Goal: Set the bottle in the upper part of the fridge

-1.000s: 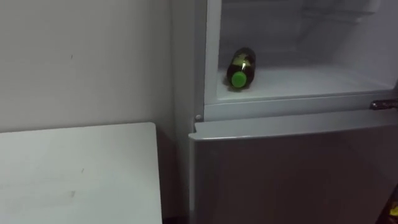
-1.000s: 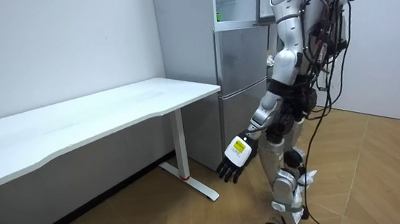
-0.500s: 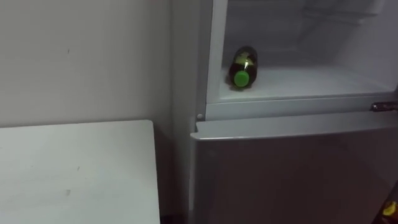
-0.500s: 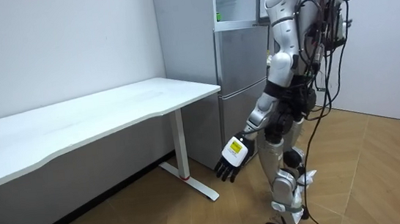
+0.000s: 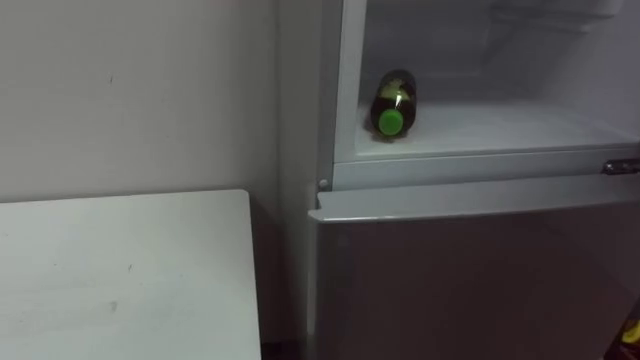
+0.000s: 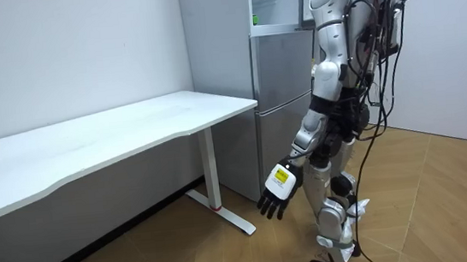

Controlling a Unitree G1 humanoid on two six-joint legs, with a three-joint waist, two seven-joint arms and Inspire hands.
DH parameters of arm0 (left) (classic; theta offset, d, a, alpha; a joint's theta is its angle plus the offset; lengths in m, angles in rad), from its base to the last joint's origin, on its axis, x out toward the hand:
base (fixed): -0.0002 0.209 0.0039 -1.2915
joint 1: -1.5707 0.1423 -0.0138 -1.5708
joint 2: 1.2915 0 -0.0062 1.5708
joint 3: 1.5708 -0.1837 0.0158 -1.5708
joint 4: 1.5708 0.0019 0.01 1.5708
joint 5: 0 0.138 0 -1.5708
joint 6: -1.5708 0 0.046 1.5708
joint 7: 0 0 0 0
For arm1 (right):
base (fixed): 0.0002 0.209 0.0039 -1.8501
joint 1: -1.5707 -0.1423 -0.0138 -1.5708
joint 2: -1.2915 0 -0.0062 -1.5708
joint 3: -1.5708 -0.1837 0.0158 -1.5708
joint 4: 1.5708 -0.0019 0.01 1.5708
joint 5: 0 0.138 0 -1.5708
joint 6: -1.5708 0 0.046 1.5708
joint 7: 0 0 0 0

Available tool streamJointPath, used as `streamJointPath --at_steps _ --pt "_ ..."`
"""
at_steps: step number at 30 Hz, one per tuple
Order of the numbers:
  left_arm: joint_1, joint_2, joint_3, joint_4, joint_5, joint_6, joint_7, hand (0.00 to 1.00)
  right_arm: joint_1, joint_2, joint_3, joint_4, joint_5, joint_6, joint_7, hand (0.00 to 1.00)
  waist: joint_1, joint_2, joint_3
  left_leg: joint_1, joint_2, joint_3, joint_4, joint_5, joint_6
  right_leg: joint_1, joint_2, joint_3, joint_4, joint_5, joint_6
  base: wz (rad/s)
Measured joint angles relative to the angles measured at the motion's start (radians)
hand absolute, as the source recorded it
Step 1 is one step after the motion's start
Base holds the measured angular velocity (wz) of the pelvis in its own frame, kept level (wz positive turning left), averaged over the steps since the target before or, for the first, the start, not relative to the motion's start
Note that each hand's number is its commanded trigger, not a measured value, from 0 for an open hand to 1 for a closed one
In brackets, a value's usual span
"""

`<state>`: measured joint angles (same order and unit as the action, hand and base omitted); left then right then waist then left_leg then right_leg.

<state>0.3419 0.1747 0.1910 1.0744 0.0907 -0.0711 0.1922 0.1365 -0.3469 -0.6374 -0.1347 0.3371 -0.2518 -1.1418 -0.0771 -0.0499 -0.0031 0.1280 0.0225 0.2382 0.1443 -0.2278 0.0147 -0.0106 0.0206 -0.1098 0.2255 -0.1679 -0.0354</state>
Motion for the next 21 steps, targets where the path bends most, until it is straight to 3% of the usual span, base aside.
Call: streamJointPath --at_steps 21 --pt "-0.024 0.0 -0.002 0.043 0.001 0.0 -0.006 0.0 0.0 0.0 0.157 -0.074 0.006 0.002 0.097 0.0 0.011 -0.002 0.0043 0.005 0.0 -0.001 0.002 0.0 -0.001 -0.004 -0.002 0.003 0.032 -0.014 -0.005 0.0"
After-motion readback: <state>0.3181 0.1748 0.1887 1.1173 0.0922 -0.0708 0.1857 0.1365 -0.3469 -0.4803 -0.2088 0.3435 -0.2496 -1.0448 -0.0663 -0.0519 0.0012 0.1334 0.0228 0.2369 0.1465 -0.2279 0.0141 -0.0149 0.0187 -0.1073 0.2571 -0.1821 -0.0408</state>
